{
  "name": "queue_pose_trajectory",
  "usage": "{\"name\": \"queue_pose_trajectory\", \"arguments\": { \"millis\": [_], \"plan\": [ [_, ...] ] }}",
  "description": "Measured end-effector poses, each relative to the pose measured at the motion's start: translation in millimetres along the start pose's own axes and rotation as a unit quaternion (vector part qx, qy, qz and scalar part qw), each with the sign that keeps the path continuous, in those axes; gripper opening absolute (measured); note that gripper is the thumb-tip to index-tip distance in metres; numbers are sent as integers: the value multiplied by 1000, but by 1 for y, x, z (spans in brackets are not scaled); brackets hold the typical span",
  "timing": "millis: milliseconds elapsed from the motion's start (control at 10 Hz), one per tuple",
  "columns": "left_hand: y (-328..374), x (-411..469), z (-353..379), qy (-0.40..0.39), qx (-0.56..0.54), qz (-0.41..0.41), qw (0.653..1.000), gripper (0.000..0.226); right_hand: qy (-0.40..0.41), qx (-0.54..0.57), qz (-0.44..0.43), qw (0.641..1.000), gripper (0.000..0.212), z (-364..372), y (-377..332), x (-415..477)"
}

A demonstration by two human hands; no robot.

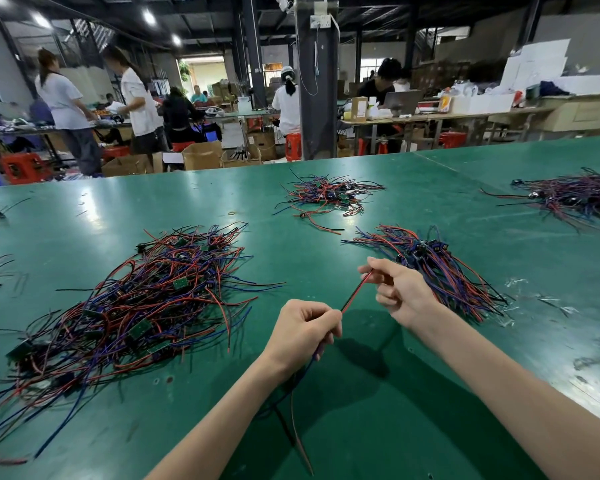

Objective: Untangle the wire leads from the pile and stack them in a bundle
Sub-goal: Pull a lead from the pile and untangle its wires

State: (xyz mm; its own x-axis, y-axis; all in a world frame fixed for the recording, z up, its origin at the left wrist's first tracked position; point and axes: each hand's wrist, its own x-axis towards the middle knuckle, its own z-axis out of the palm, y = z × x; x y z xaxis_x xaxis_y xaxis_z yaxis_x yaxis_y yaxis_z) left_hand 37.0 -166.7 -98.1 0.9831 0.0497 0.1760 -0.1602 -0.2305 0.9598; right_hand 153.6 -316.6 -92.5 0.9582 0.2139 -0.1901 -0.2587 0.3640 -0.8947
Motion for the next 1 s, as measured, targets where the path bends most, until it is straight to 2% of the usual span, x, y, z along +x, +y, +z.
{"name": "queue_pose_trajectory", "arguments": {
  "millis": [100, 200, 400, 600, 1000],
  "plan": [
    [0, 0, -1, 0, 0, -3, 1000, 30, -44, 47, 72, 995, 24, 0, -2, 1],
    [0, 1, -2, 1, 2, -6, 1000, 30, -56, 57, 96, 992, 25, -1, -3, 2],
    [1, 1, -3, 0, 7, -6, 1000, 27, -43, 48, 98, 993, 27, 0, -4, 2],
    [2, 3, -7, 8, 7, -7, 1000, 27, -83, 111, 156, 978, 26, -2, -4, 2],
    [3, 2, -7, 3, 21, -10, 1000, 28, -138, 140, 156, 968, 18, -2, -6, 0]
  ]
}}
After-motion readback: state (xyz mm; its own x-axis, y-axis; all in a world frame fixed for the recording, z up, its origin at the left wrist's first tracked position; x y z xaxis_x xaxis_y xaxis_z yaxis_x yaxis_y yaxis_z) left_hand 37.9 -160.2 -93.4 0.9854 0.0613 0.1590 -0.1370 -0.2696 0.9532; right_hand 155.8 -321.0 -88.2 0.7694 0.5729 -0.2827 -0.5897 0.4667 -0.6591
